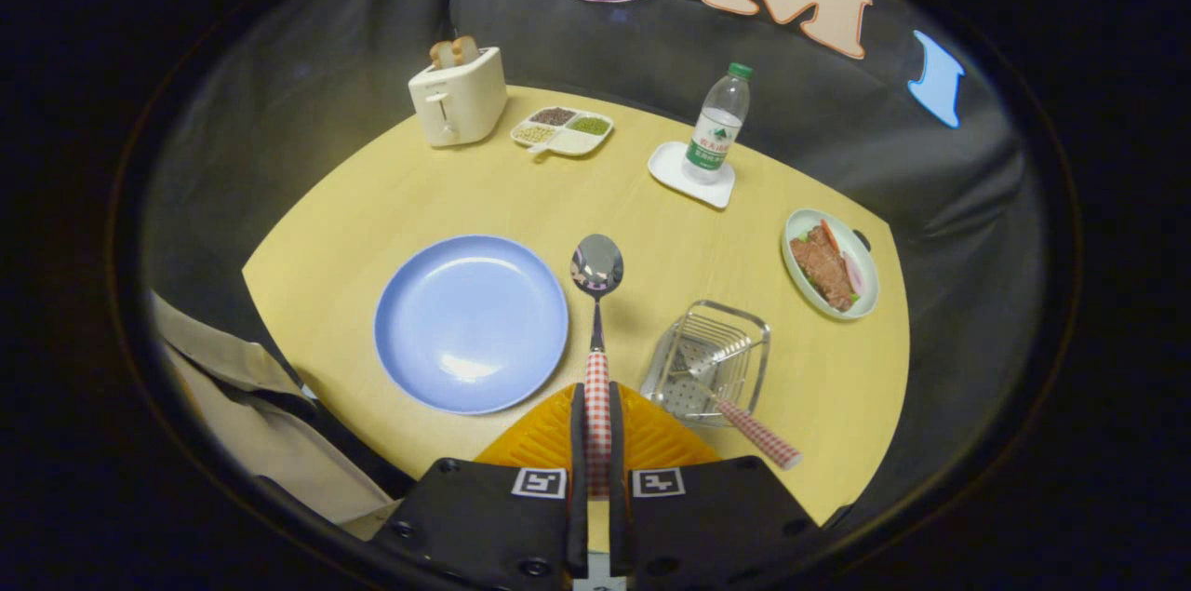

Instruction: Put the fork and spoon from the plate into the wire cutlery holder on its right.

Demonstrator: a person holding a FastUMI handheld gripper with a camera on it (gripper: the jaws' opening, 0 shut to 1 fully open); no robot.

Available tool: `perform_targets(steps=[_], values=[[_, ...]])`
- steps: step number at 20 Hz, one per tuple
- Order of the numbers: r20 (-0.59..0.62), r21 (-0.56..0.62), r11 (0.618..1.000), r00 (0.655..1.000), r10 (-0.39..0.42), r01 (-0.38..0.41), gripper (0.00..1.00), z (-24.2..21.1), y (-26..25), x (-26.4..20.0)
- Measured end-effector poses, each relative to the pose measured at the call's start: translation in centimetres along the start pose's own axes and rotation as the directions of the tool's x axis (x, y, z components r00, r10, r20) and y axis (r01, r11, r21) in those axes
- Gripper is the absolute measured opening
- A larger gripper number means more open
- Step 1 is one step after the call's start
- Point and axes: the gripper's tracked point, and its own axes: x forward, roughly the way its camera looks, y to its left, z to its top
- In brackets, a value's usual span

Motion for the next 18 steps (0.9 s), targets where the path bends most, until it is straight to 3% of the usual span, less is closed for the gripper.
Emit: perform_targets(steps=[12, 18], values=[[-0.146, -0.046, 0.998, 0.989, 0.036, -0.043, 0.12, -1.8, -7.4, -2.7], [-0.235, -0.078, 0.992, 0.969, 0.074, -0.095, 0.12, -3.6, -8.7, -2.9]])
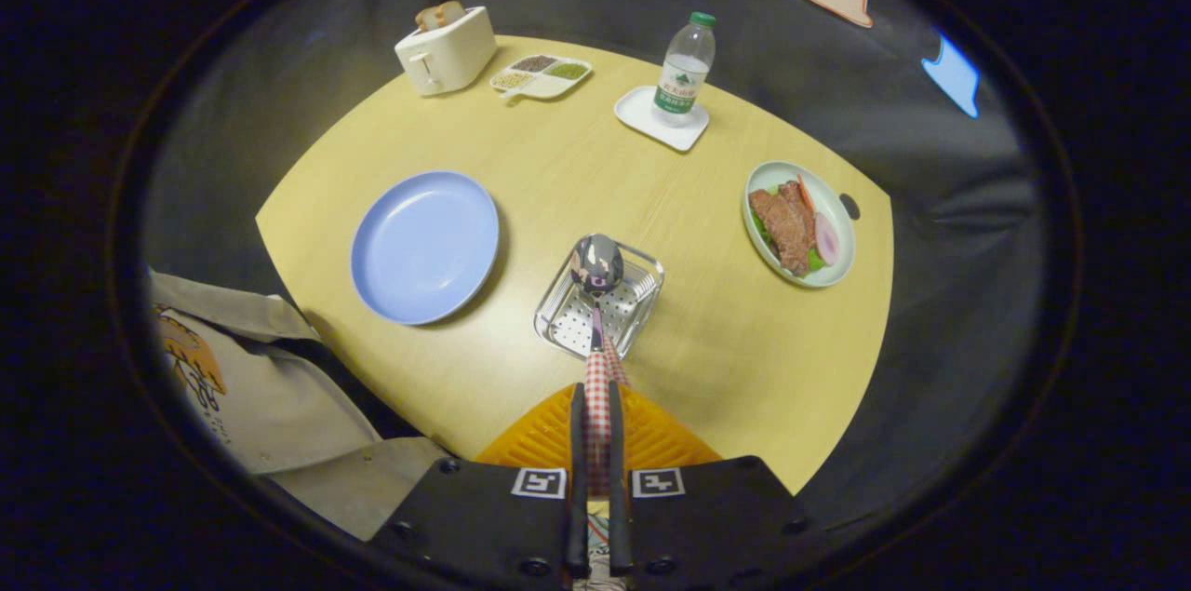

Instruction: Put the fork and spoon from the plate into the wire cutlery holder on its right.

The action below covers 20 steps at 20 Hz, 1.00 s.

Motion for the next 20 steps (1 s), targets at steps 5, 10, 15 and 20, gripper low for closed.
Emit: perform_targets(steps=[5, 10, 15, 20], values=[[-0.136, -0.044, 0.998, 0.990, 0.029, -0.036, 0.12, -1.0, -0.1, 0.6], [-0.198, 0.025, 0.998, 0.979, 0.055, -0.051, 0.12, 0.3, -0.2, 1.6], [-0.219, 0.082, 0.995, 0.973, 0.078, -0.061, 0.15, 1.1, 0.2, 2.5], [-0.221, 0.099, 0.993, 0.972, 0.078, -0.057, 0.16, 1.4, 0.6, 2.8]])
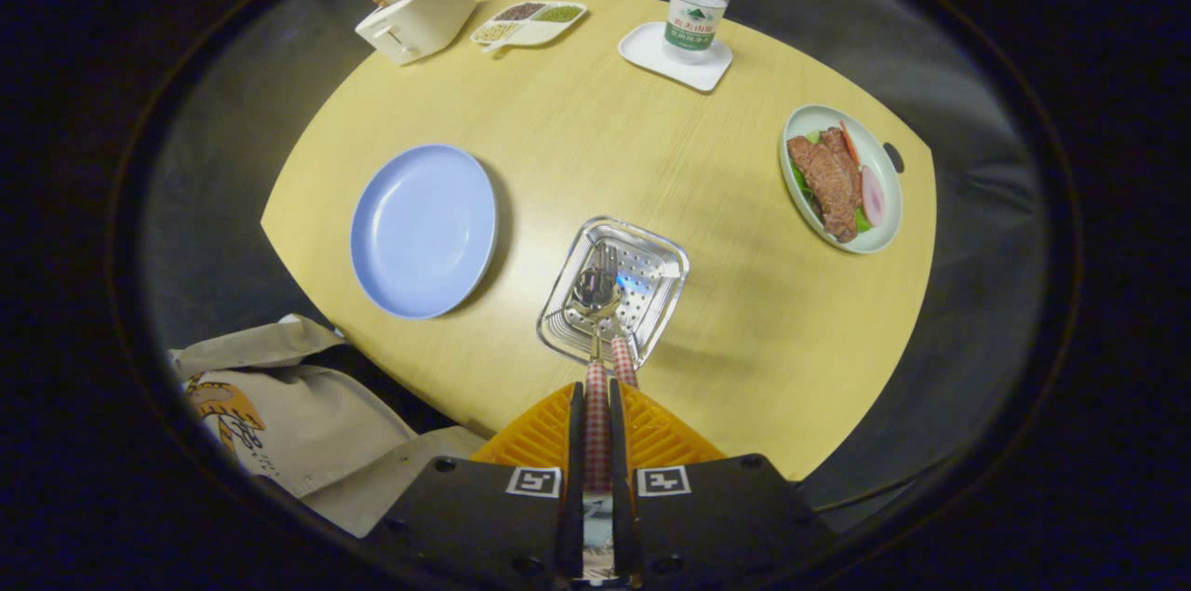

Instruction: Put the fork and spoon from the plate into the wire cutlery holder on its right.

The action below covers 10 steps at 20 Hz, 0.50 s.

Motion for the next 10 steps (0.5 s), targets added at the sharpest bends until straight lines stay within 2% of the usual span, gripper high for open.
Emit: perform_targets(steps=[4, 10], values=[[0.023, 0.031, 0.999, 1.000, -0.016, 0.015, 0.18, 0.5, -0.1, 0.2], [0.146, 0.118, 0.993, 0.989, 0.012, -0.029, 0.63, 2.6, 1.2, -0.8]])
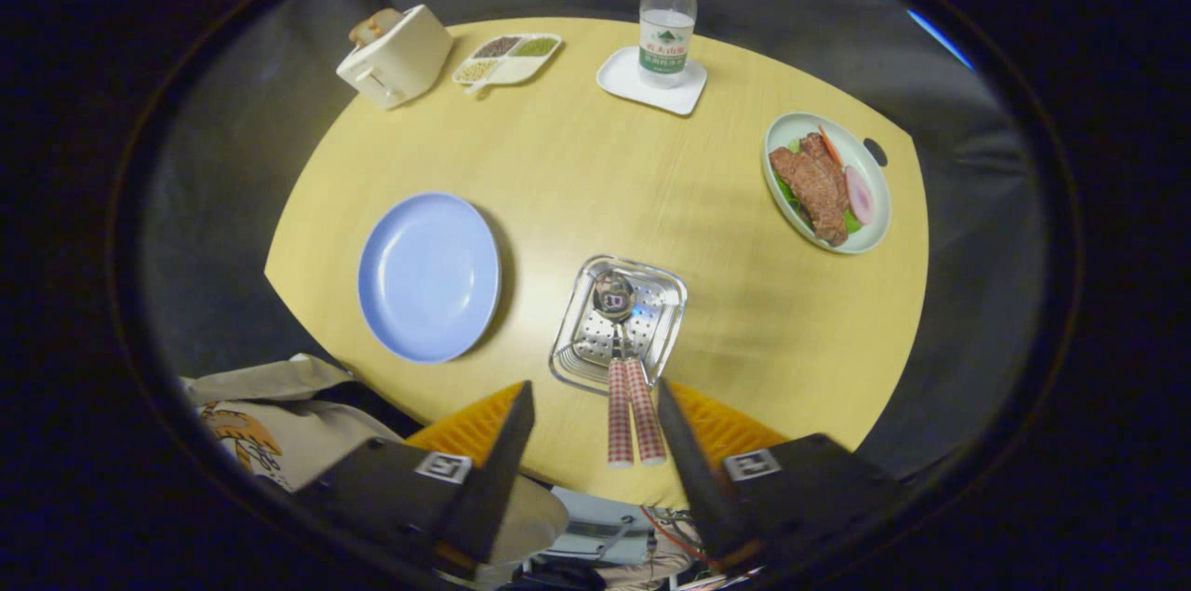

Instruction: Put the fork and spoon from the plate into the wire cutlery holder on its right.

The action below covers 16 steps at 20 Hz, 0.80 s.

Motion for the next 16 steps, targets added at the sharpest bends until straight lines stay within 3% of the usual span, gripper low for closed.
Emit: perform_targets(steps=[5, 8, 10, 14, 16], values=[[0.219, 0.065, 0.997, 0.976, 0.017, -0.032, 1.00, 1.9, 3.1, -1.9], [0.368, 0.096, 0.995, 0.930, -0.007, -0.031, 1.00, 3.1, 5.0, -3.7], [0.472, 0.115, 0.993, 0.881, -0.043, -0.014, 1.00, 3.8, 5.9, -5.1], [0.676, 0.153, 0.986, 0.721, -0.150, 0.062, 1.00, 5.2, 7.2, -7.9], [0.719, 0.170, 0.982, 0.672, -0.177, 0.077, 1.00, 5.0, 8.5, -8.6]])
